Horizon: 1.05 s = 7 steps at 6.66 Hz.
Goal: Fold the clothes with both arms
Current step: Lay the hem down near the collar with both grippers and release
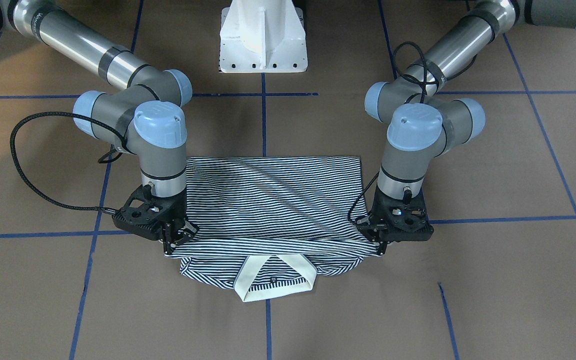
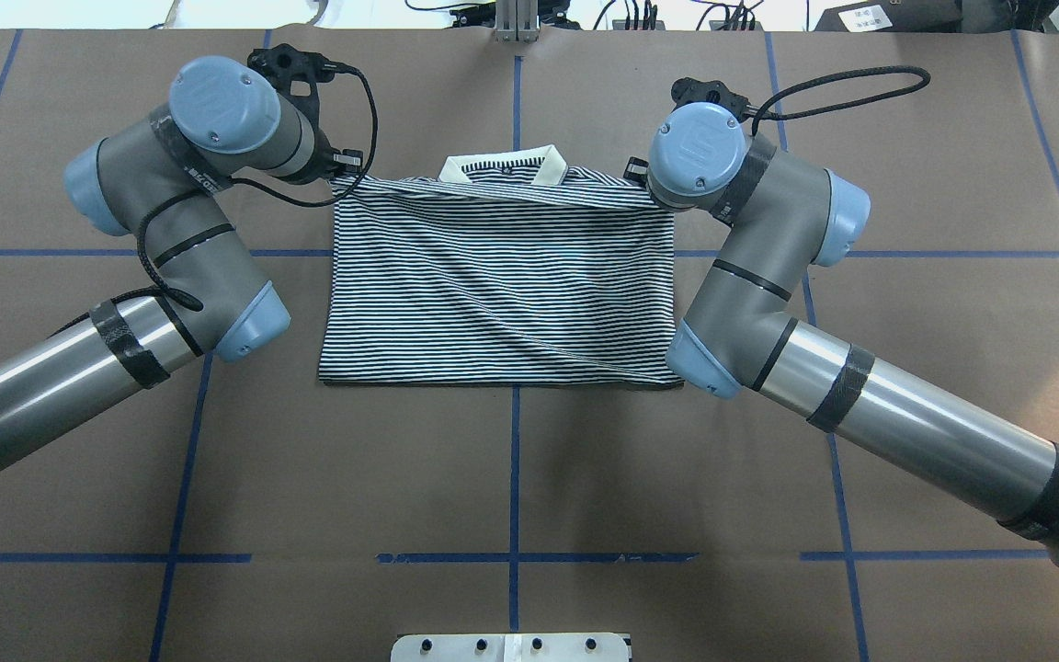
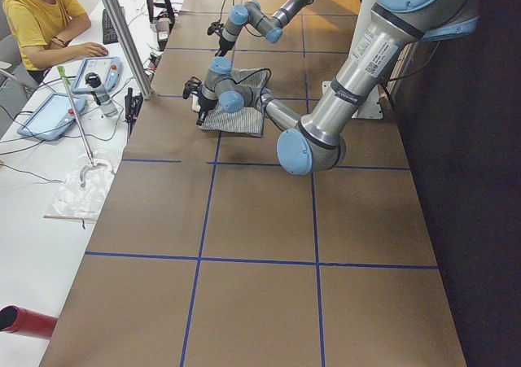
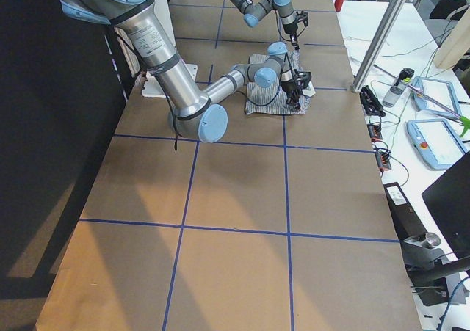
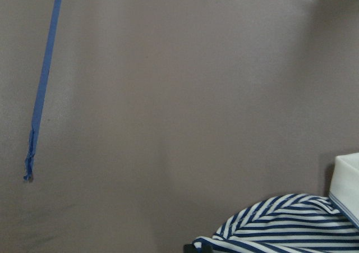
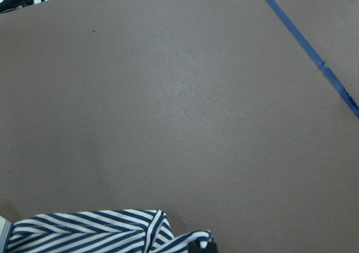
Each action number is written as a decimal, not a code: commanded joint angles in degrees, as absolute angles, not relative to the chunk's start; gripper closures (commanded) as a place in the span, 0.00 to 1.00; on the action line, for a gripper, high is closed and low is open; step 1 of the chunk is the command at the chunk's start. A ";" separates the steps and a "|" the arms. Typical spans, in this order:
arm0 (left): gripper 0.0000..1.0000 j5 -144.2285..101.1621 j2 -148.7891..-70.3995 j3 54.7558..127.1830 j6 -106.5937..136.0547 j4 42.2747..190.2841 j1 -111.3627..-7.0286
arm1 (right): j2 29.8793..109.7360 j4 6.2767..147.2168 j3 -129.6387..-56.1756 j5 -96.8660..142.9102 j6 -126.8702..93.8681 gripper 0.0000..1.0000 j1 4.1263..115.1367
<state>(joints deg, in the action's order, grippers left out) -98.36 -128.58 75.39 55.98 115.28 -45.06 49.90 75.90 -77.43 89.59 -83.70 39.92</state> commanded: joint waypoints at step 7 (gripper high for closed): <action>0.00 -103.01 -111.12 97.26 50.71 120.23 -39.49 | 60.61 75.23 -92.59 98.42 -67.52 0.00 41.31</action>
